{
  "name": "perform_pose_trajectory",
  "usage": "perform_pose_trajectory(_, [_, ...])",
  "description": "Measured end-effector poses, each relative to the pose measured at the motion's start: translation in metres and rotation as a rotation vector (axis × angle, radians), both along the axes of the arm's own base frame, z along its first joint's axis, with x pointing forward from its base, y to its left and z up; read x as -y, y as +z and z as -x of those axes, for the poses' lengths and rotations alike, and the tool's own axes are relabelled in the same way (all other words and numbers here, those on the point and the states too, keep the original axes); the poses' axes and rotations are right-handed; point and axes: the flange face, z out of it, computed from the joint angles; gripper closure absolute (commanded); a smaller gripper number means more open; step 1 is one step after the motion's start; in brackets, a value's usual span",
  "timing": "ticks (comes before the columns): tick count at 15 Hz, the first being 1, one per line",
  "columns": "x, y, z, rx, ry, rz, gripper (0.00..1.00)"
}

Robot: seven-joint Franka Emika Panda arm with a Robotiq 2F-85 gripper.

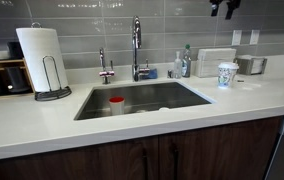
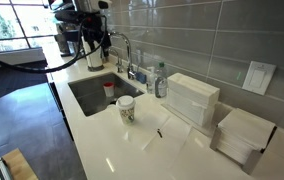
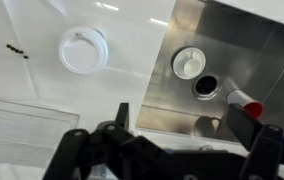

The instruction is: Turn the faucet handle forward

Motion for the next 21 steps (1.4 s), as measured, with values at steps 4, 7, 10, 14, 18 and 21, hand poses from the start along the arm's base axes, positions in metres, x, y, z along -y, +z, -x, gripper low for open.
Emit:
perform_pose_trajectory(4, [-0.036, -0.004, -0.072, 0.045, -0.04, -0.043, 0.0])
perform_pose_trajectory(7, [-0.059, -0.007, -0.116, 0.102, -0.081, -0.055, 0.0])
perform_pose_trajectory(10, [-0.069, -0.021, -0.154, 0.155, -0.127, -0.062, 0.0])
perform_pose_trajectory(14, [-0.075, -0.055, -0.193, 0.173, -0.128, -0.055, 0.0])
perform_pose_trajectory(18, [-0.077, -0.062, -0.203, 0.177, -0.126, -0.056, 0.0])
perform_pose_trajectory(21, [-0.077, -0.058, -0.204, 0.184, -0.126, -0.057, 0.0])
